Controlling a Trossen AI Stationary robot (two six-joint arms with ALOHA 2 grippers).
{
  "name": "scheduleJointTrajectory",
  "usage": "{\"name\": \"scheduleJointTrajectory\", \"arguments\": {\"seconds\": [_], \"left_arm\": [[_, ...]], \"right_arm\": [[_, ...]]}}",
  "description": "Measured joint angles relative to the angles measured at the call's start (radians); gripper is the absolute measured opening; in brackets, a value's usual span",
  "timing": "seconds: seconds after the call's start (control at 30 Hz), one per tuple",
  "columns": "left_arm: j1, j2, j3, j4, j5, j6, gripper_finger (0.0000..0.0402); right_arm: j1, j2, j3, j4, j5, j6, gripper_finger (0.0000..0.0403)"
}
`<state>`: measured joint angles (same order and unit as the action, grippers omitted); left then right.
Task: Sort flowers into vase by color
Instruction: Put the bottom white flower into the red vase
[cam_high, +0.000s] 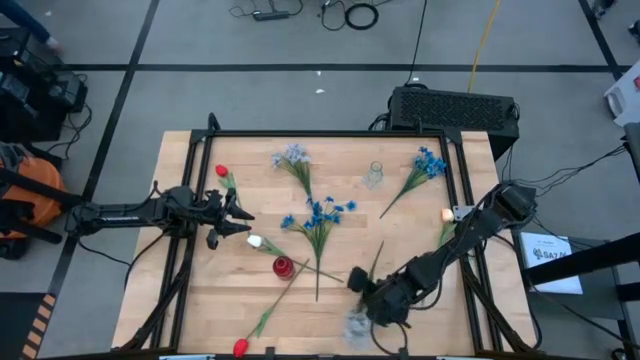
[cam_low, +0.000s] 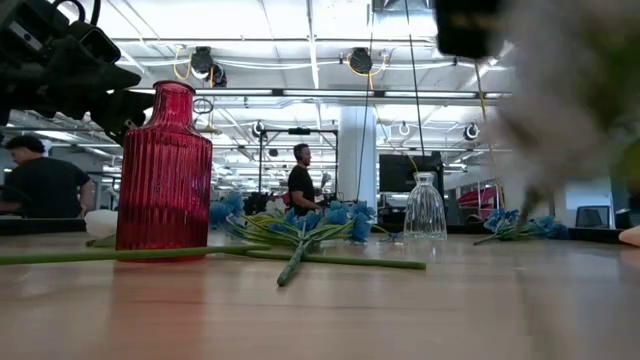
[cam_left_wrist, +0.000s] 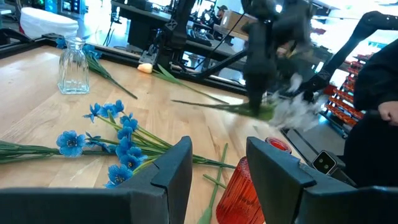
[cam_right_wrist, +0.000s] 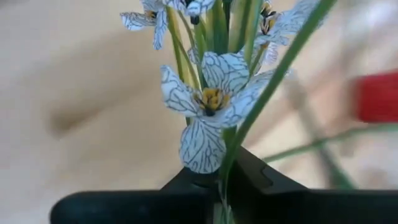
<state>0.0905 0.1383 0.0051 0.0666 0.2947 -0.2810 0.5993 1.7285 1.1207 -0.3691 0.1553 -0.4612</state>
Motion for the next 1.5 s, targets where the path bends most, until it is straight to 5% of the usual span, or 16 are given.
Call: {"name": "scheduleJointTrajectory", "arguments": {"seconds": [0.33, 0.67, 1.1, 1.5], "left_arm": [[0.000, 0.000, 0.000, 0.001, 0.000, 0.000, 0.0157], [0.000, 0.000, 0.000, 0.001, 0.000, 0.000, 0.0157], [0.000, 0.000, 0.000, 0.000, 0.000, 0.000, 0.0157], [0.000, 0.000, 0.000, 0.000, 0.000, 0.000, 0.0157]], "right_arm": [[-0.228, -0.125, 0.048, 0.607, 0.002, 0.513, 0.0003], [-0.302, -0.076, 0.048, 1.179, 0.069, 0.543, 0.0001], [-0.325, 0.086, 0.215, 1.162, 0.138, 0.504, 0.0000], [-0.337, 0.105, 0.217, 1.072, 0.144, 0.555, 0.0000]]}}
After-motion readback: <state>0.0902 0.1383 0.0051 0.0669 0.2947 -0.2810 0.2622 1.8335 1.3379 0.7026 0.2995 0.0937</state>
